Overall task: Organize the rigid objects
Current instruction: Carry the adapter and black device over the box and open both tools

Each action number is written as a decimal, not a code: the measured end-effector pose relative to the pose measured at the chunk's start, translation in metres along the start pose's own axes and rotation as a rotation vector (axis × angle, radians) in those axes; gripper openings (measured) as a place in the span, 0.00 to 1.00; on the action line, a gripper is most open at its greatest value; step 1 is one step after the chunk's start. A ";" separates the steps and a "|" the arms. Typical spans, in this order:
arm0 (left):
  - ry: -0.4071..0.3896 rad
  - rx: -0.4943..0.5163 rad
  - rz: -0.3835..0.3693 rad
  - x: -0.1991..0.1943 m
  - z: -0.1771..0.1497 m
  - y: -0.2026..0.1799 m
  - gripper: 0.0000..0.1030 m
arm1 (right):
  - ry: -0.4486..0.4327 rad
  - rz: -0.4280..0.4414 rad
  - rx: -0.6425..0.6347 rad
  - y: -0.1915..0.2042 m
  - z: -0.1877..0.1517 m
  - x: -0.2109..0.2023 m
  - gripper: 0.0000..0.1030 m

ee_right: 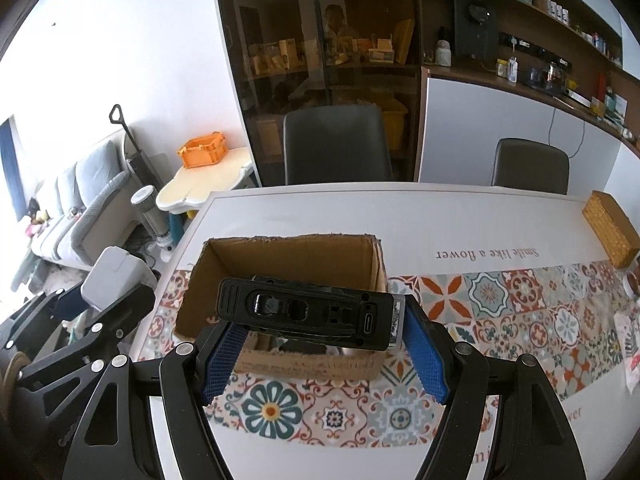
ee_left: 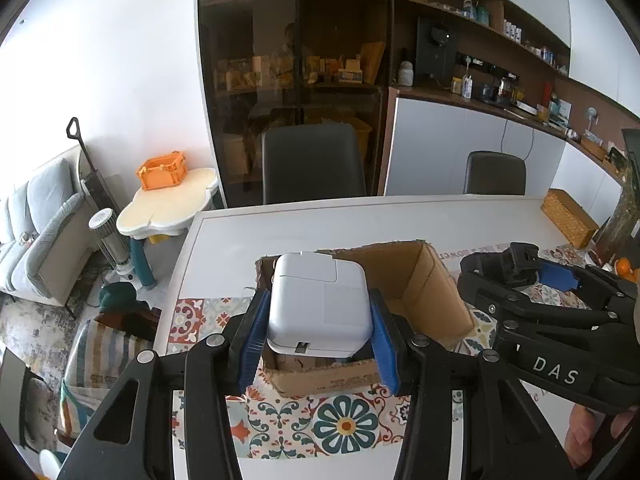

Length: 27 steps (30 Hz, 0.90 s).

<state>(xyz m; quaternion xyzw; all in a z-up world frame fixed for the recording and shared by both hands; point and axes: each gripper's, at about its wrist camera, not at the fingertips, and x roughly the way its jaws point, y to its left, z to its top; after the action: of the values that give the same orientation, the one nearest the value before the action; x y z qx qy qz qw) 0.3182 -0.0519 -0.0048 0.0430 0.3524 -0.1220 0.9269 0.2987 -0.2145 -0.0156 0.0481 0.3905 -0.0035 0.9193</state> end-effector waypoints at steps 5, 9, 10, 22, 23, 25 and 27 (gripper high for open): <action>0.038 -0.006 -0.021 0.021 0.010 0.006 0.46 | 0.023 -0.008 -0.012 0.000 0.011 0.018 0.72; 0.079 -0.011 -0.036 0.041 0.016 0.009 0.46 | 0.072 -0.007 -0.017 0.000 0.020 0.041 0.72; 0.087 -0.008 -0.036 0.045 0.017 0.010 0.46 | 0.083 -0.007 -0.019 0.000 0.022 0.045 0.72; 0.229 -0.016 -0.040 0.091 0.012 0.017 0.46 | 0.233 -0.009 -0.030 0.001 0.029 0.102 0.72; 0.239 -0.014 -0.039 0.093 0.011 0.017 0.46 | 0.238 -0.012 -0.030 0.001 0.029 0.104 0.72; 0.260 -0.014 -0.040 0.098 0.009 0.017 0.46 | 0.249 -0.015 -0.030 0.000 0.028 0.107 0.72; 0.274 -0.015 -0.035 0.100 0.006 0.018 0.46 | 0.256 -0.020 -0.032 0.000 0.028 0.109 0.72</action>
<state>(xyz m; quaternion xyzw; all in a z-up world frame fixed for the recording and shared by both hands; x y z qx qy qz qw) 0.3993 -0.0551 -0.0666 0.0463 0.4771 -0.1284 0.8682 0.3949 -0.2132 -0.0744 0.0295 0.5052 -0.0001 0.8625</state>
